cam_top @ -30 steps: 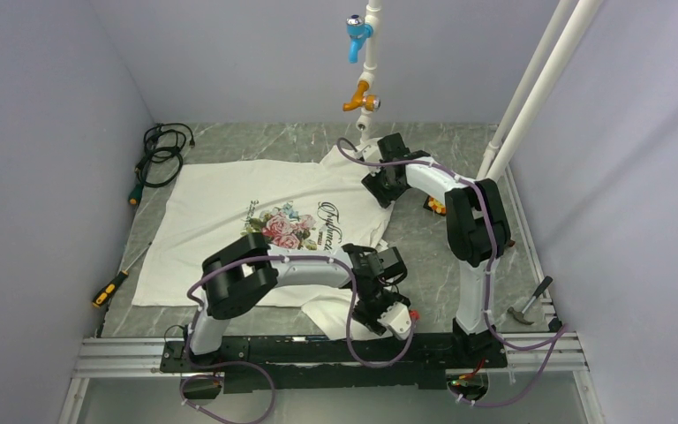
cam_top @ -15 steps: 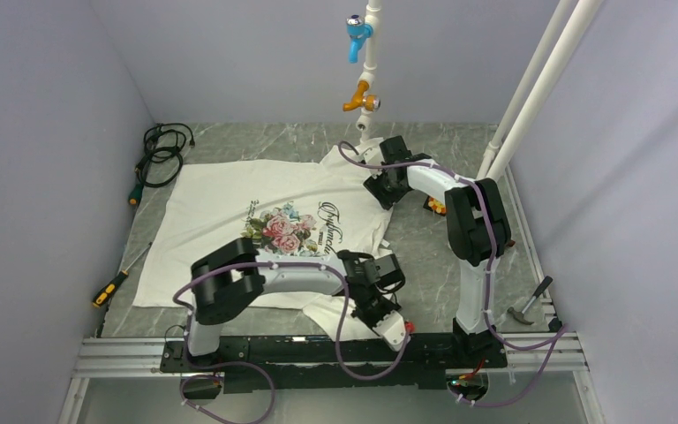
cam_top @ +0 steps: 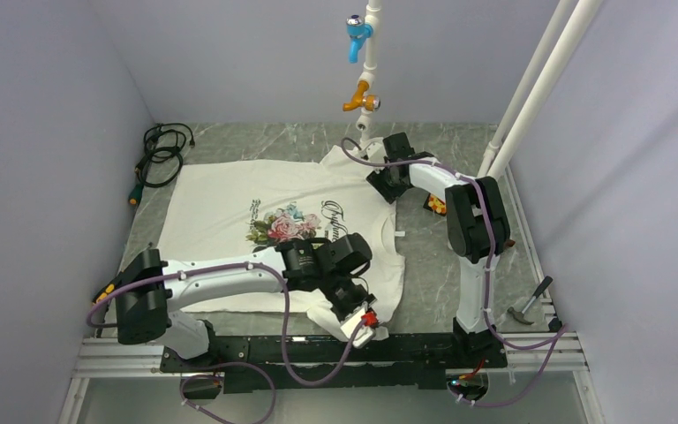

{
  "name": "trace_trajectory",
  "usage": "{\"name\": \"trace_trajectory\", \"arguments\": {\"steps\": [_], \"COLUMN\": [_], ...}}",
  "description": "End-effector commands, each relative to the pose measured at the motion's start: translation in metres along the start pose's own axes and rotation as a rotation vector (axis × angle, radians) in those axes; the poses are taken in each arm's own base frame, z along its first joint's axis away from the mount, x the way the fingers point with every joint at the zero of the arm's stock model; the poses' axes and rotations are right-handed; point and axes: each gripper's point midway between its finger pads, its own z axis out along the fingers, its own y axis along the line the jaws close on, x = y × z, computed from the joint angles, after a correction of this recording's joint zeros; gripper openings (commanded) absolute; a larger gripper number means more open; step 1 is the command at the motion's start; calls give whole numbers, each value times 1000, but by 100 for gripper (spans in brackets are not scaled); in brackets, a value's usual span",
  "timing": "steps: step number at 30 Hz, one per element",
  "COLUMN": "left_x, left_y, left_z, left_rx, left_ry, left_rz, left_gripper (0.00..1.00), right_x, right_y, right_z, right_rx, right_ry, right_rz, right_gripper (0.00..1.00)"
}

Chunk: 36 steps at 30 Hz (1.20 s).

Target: Remove the brooch from the garment

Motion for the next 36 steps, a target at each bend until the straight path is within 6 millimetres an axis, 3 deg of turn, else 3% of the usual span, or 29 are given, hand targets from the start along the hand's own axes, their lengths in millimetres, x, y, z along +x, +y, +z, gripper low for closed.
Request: {"name": "trace_trajectory", "arguments": {"steps": [1,3,7,9,11,14,17,23,26,33,36], "left_x": [-20,-20,-13,-6,1,9,20,82,115,152,159], "left_y": [-10,-12,-20,-30,-29,-6,17,43,46,39,38], "left_z": [2,3,-2,-7,-13,-32,-57,-108,-137,-172,-180], "left_rx": [56,84,132,154,129,31,-34,-228,-318,-422,-447], "left_ry": [-103,-106,-91,-70,-38,-23,-27,79,145,236,250], "left_rz": [68,63,37,32,23,-75,-235,-467,-543,-614,-632], "left_gripper": [0,0,0,14,36,54,62,60,59,58,58], "right_x": [25,18,-5,-17,-31,-44,-42,-18,-12,-5,-2], "right_y": [-30,-31,-15,-9,-6,-2,0,-10,-12,9,14], "right_z": [21,19,-4,-20,-37,-60,-71,-53,-42,-24,-20], "right_rx": [114,106,1,-45,-72,-98,-90,2,14,-66,-85], "right_ry": [84,67,-10,-48,-94,-142,-152,-77,-44,-14,1], "right_rz": [-31,-29,-3,15,30,54,76,141,148,158,181], "right_gripper": [56,57,65,71,77,78,72,45,39,36,44]}}
